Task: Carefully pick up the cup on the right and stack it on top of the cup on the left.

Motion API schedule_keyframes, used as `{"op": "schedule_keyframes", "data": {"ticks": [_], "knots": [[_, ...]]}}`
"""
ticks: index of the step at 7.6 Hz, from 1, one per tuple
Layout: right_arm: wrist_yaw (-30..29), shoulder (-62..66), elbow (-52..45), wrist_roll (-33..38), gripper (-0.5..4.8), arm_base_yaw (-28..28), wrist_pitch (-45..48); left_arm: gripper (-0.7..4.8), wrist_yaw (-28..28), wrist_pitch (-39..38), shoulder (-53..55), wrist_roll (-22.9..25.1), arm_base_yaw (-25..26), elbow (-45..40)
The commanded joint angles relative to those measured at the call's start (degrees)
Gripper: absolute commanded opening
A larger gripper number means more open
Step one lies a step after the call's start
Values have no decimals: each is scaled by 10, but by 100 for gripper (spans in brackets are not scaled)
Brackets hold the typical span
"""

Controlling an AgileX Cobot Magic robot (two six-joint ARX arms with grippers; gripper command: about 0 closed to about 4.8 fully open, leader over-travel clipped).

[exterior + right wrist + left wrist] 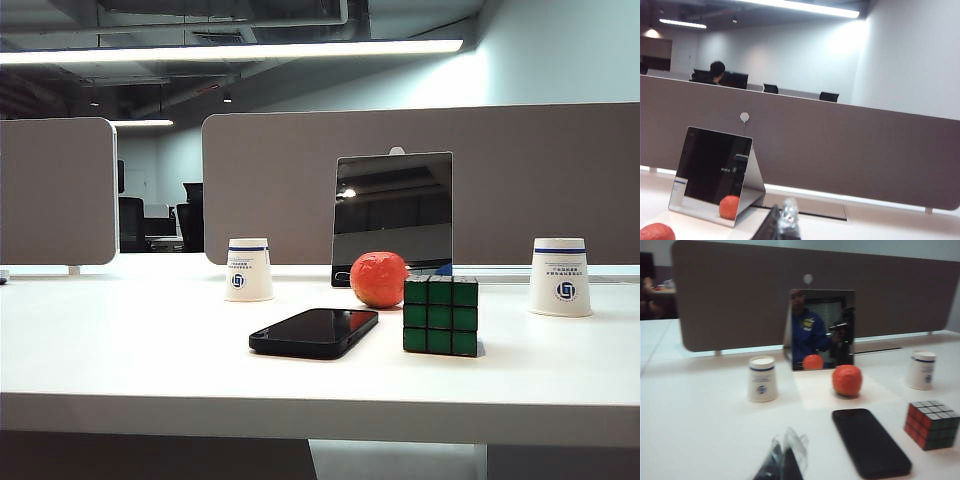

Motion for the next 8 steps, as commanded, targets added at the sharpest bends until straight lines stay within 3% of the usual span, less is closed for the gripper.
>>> {"op": "schedule_keyframes", "data": {"ticks": [1, 2, 4, 5, 6, 7, 8], "knots": [[-2, 43, 65, -2, -5, -1, -49, -6, 49, 36, 0, -17, 0, 2], [-60, 173, 198, -2, -5, 0, -71, -6, 50, 74, 0, -52, 0, 2], [-98, 274, 293, -2, -1, 0, -109, -6, 50, 85, 0, -68, 0, 2], [-104, 363, 370, -2, 147, 0, -141, -6, 50, 86, 0, -75, 0, 2], [-104, 448, 418, -2, 236, 0, -140, -5, 50, 87, 0, -75, 0, 2], [-104, 567, 426, -2, 360, 0, -127, -5, 50, 86, 0, -77, 0, 2], [-104, 607, 426, -2, 375, 0, -123, -6, 50, 86, 0, -77, 0, 2]]}}
